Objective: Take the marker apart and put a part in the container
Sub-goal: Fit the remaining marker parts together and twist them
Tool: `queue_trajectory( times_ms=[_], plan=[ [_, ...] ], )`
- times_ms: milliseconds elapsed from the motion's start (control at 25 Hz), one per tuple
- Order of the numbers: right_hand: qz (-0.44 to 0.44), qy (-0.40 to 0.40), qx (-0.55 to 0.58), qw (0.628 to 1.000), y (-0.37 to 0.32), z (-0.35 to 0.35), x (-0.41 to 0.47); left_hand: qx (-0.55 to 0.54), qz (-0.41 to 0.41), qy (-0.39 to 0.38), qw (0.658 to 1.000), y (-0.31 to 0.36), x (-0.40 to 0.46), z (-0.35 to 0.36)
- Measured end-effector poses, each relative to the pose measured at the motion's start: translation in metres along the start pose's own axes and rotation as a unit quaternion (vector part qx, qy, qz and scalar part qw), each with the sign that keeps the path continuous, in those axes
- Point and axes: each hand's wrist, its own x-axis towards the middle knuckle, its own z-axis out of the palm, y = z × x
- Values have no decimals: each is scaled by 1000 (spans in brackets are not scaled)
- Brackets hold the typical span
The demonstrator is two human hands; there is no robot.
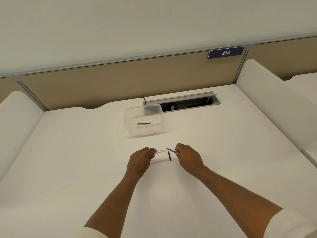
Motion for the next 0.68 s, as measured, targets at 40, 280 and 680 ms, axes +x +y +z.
queue_trajectory(
  times_ms=[40,280,680],
  plan=[
    [1,-1,1,1000,0,1,-2,-2,-2,-1,1000,1,-2,-1],
    [-24,-10,-22,999,-2,-7,-11,8,14,-1,1000,5,-8,-6],
    [-40,-14,62,997,-16,-31,-4,-11,40,9,999,31,-5,-14]
  ],
)
